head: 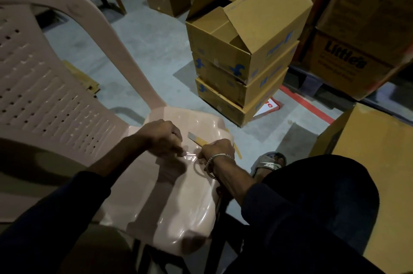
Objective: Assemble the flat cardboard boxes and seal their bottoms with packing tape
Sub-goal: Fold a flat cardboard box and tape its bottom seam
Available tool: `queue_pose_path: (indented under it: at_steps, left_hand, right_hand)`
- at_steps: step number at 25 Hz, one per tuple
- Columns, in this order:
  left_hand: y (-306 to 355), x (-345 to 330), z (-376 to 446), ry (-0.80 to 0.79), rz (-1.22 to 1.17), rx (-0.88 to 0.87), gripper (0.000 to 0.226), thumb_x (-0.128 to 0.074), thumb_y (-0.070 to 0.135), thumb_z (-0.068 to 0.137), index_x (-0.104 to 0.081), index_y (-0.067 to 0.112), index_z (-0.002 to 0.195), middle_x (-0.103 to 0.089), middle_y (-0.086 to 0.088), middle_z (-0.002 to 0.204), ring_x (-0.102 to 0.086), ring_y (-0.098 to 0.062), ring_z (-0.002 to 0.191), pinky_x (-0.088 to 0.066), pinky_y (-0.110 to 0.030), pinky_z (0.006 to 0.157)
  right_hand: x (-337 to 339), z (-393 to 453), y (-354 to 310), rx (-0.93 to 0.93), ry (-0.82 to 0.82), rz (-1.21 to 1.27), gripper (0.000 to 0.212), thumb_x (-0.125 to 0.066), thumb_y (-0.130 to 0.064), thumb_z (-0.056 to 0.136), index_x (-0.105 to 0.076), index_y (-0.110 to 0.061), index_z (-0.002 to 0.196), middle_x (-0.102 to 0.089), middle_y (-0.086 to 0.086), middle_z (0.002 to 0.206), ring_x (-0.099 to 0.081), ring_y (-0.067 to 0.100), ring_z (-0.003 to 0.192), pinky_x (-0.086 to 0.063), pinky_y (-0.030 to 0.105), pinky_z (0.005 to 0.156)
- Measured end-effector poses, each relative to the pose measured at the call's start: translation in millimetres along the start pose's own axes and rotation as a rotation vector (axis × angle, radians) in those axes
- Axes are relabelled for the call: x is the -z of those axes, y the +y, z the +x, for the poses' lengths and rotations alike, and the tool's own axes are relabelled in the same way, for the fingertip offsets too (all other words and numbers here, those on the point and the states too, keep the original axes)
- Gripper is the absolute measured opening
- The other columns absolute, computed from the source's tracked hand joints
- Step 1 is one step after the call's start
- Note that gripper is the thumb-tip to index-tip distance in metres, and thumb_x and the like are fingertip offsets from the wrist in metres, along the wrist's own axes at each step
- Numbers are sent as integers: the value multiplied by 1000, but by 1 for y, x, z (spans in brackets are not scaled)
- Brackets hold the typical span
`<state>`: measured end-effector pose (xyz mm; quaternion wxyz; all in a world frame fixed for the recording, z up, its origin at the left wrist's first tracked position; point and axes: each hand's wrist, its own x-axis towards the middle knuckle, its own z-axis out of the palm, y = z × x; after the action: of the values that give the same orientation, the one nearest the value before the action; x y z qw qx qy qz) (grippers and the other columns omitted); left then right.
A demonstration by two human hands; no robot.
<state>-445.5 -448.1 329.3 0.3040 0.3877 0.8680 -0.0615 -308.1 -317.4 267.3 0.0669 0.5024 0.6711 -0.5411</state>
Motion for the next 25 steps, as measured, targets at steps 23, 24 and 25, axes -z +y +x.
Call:
queue_pose_path:
  at_steps: [23,24,25]
  left_hand:
    - [104,24,17,493,130,92,43,-59,64,92,-70,23,101,-72,-5,102,-68,-31,97,-49,-35,76]
    - [126,30,22,525,113,55,41,-59,62,92,-70,23,98,-72,-5,101,-69,-31,99,-49,-35,75]
    - [155,40,28,562,87,6,40,-58,59,92,-71,22,95,-73,-5,97,-70,-32,97,-48,-34,72]
  right_hand:
    - [138,2,-44,289,180,-473,44,-72,-51,76,-73,-13,98,-74,11,104,-71,35,95,-57,36,82]
    - [159,-3,-45,317,251,-506,40,-69,-47,82,-72,-14,105,-71,12,111,-69,36,101,-53,34,82]
    - [187,-9,-44,346,341,-547,37,-66,-44,87,-71,-14,110,-69,12,116,-66,37,106,-50,35,79]
